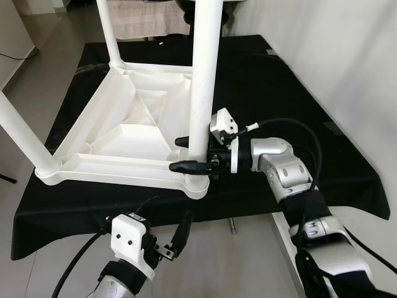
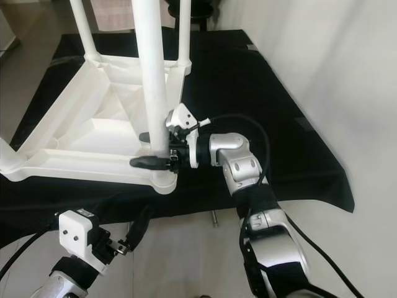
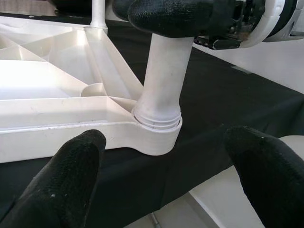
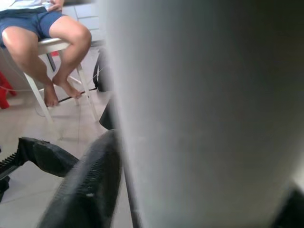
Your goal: Building children table
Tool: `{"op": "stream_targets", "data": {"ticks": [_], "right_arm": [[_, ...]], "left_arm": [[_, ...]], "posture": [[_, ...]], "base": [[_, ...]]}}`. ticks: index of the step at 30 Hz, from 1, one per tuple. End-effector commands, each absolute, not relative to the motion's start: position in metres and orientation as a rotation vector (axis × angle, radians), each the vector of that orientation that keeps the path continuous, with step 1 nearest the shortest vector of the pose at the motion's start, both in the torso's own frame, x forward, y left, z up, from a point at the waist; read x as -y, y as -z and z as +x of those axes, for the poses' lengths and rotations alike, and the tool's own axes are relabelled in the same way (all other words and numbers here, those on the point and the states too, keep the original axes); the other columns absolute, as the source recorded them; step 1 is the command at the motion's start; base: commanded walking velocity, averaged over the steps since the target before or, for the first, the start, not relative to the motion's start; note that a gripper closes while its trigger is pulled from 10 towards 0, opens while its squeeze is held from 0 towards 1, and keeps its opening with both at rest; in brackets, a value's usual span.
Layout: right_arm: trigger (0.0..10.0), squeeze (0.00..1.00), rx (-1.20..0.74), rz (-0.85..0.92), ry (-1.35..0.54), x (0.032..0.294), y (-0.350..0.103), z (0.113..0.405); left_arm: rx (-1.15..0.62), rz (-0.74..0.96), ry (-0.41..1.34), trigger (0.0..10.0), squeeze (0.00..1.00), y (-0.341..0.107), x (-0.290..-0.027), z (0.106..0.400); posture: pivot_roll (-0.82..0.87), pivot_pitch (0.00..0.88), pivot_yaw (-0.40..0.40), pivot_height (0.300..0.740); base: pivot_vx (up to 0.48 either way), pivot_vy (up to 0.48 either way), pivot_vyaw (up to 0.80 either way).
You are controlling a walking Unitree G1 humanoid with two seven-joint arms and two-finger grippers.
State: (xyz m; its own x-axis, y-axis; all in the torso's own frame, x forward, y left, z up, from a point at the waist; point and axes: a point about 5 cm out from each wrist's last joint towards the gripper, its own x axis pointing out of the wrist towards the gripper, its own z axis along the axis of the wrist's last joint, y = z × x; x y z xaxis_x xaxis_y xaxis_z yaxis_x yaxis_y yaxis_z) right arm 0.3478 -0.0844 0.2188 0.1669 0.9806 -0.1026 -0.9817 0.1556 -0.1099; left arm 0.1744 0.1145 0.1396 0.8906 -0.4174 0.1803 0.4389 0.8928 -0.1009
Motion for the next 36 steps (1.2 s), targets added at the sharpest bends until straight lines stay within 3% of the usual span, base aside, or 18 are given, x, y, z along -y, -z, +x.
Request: {"op": "stream_targets", "data": {"ticks": [1, 4, 10, 14, 15, 16, 17, 20, 21, 24, 31, 32, 33, 34, 35, 36], "right_arm": [[0.0, 0.00, 0.004, -0.171, -1.450, 0.078, -0.220, 0.346], [0.0, 0.00, 0.003, -0.167, -1.512, 0.082, -0.220, 0.345], [0.0, 0.00, 0.007, -0.166, -1.457, 0.095, -0.211, 0.340], [0.0, 0.00, -0.042, -0.145, -1.230, 0.091, -0.189, 0.338], [0.0, 0.00, -0.095, -0.173, -0.945, 0.091, -0.176, 0.344], [0.0, 0.00, -0.095, -0.173, -0.945, 0.091, -0.176, 0.344], [0.0, 0.00, -0.125, -0.202, -0.744, 0.094, -0.168, 0.347], [0.0, 0.00, -0.125, -0.202, -0.744, 0.094, -0.168, 0.347], [0.0, 0.00, -0.176, -0.191, -0.587, 0.095, -0.158, 0.335], [0.0, 0.00, -0.219, -0.150, -0.440, 0.096, -0.150, 0.317], [0.0, 0.00, -0.217, -0.142, -0.419, 0.093, -0.153, 0.321], [4.2, 0.00, -0.220, -0.146, -0.432, 0.091, -0.153, 0.321], [4.2, 0.00, -0.220, -0.146, -0.432, 0.091, -0.153, 0.321], [10.0, 0.00, -0.220, -0.126, -0.460, 0.086, -0.155, 0.320], [10.0, 0.48, -0.212, -0.120, -0.490, 0.081, -0.156, 0.319], [10.0, 0.48, -0.212, -0.120, -0.490, 0.081, -0.156, 0.319]], "left_arm": [[0.152, -0.140, 0.438, 10.0, 0.00, -0.140, -0.114, 0.173], [0.148, -0.143, 0.441, 10.0, 0.00, -0.139, -0.113, 0.172], [0.146, -0.148, 0.443, 10.0, 0.00, -0.138, -0.112, 0.171], [0.147, -0.148, 0.439, 10.0, 0.00, -0.138, -0.114, 0.172], [0.147, -0.147, 0.440, 10.0, 0.00, -0.138, -0.115, 0.172], [0.147, -0.147, 0.440, 10.0, 0.00, -0.138, -0.115, 0.172], [0.147, -0.146, 0.440, 10.0, 0.00, -0.138, -0.115, 0.172], [0.147, -0.146, 0.440, 10.0, 0.00, -0.138, -0.115, 0.172], [0.147, -0.145, 0.441, 10.0, 0.00, -0.138, -0.116, 0.173], [0.147, -0.143, 0.441, 10.0, 0.00, -0.137, -0.118, 0.176], [0.148, -0.139, 0.445, 10.0, 0.00, -0.136, -0.119, 0.179], [0.150, -0.138, 0.441, 10.0, 0.00, -0.136, -0.119, 0.180], [0.150, -0.138, 0.441, 10.0, 0.00, -0.136, -0.119, 0.180], [0.152, -0.136, 0.437, 10.0, 0.00, -0.137, -0.120, 0.180], [0.154, -0.136, 0.435, 10.0, 0.00, -0.137, -0.120, 0.180], [0.154, -0.136, 0.435, 10.0, 0.00, -0.137, -0.120, 0.180]], "posture": [[0.07, 0.143, -0.053, 0.740], [0.06, 0.142, -0.051, 0.740], [0.06, 0.136, -0.057, 0.740], [0.04, 0.139, -0.056, 0.740], [0.04, 0.139, -0.056, 0.740], [0.04, 0.139, -0.056, 0.740], [0.04, 0.139, -0.056, 0.740], [0.04, 0.139, -0.056, 0.740], [0.03, 0.139, -0.054, 0.740], [0.01, 0.124, -0.041, 0.740], [0.02, 0.114, -0.049, 0.740], [0.02, 0.113, -0.049, 0.740], [0.02, 0.113, -0.049, 0.740], [0.02, 0.114, -0.050, 0.740], [0.02, 0.114, -0.050, 0.740], [0.02, 0.114, -0.050, 0.740]], "base": [[0.000, 0.000, 0.00], [0.000, 0.000, 0.00], [0.000, 0.000, 0.00], [0.000, 0.000, 0.00], [0.000, 0.000, 0.00], [0.000, 0.000, 0.00], [0.000, 0.000, 0.00], [0.000, 0.000, 0.00], [0.000, 0.000, 0.00], [0.000, 0.000, 0.00], [0.000, 0.000, 0.00], [0.000, 0.000, 0.00], [0.000, 0.000, 0.00], [0.000, 0.000, 0.00], [0.000, 0.000, 0.00], [0.000, 0.000, 0.00]]}}
